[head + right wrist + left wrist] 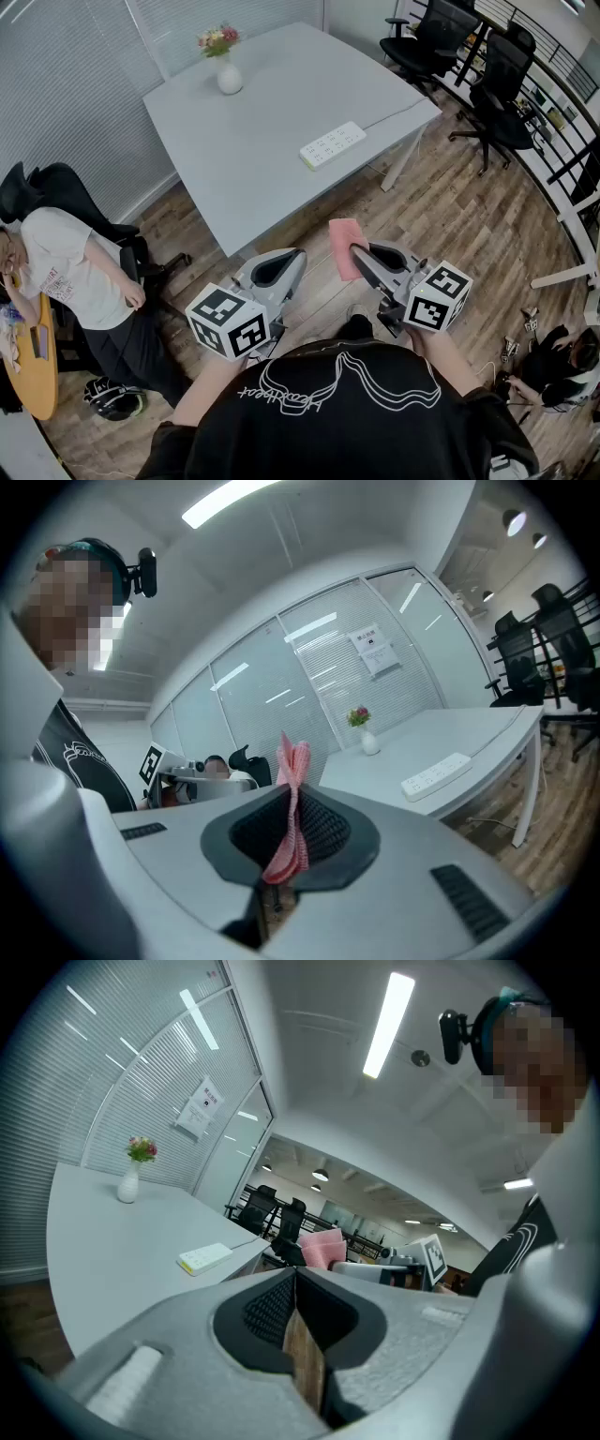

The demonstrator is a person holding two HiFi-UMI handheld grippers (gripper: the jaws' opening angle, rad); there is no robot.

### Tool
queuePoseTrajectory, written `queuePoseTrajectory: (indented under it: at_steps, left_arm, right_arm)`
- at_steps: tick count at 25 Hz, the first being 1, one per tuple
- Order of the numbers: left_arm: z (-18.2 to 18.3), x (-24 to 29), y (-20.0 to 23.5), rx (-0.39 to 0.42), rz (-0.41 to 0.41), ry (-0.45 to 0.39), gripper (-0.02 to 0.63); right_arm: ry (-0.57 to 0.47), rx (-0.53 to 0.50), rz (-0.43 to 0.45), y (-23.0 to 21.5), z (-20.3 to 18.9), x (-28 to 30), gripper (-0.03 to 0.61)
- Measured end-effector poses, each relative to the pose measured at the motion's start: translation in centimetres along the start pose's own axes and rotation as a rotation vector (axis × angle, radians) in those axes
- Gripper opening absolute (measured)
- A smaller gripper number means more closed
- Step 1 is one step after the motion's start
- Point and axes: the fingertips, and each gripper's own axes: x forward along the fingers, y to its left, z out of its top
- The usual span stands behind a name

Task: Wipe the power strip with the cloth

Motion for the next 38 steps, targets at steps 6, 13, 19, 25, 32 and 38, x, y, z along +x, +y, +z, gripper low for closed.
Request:
queuePoseTrajectory:
  at_steps: [6,13,19,25,32,38]
  left_arm:
    - [0.1,-0.1,0.2,0.0,-0.006,-0.007,0.015]
    - [-0.3,-0.1,1.2,-0.015,-0.016,-0.008,0.015]
    - [-0.7,1.9,3.4,-0.029,-0.003,0.009,0.014]
    - [1.2,6.8,7.4,-0.061,0.056,0.007,0.015]
    - [5.1,15.2,12.3,-0.086,0.14,-0.003,0.014]
    - [7.9,21.0,16.6,-0.114,0.232,-0.021,0.015]
  right_arm:
    - [-0.004,-0.002,-0.01,-0.1,0.1,0.0,0.031]
    - [-0.027,0.014,-0.07,-1.1,0.1,0.0,0.034]
    - [-0.027,0.075,-0.116,-4.7,0.1,1.4,0.034]
    - [-0.008,0.099,-0.066,-10.7,2.7,3.9,0.034]
    - [0.034,0.108,-0.031,-20.8,7.3,7.5,0.034]
    - [0.085,0.096,0.02,-27.9,10.9,10.9,0.034]
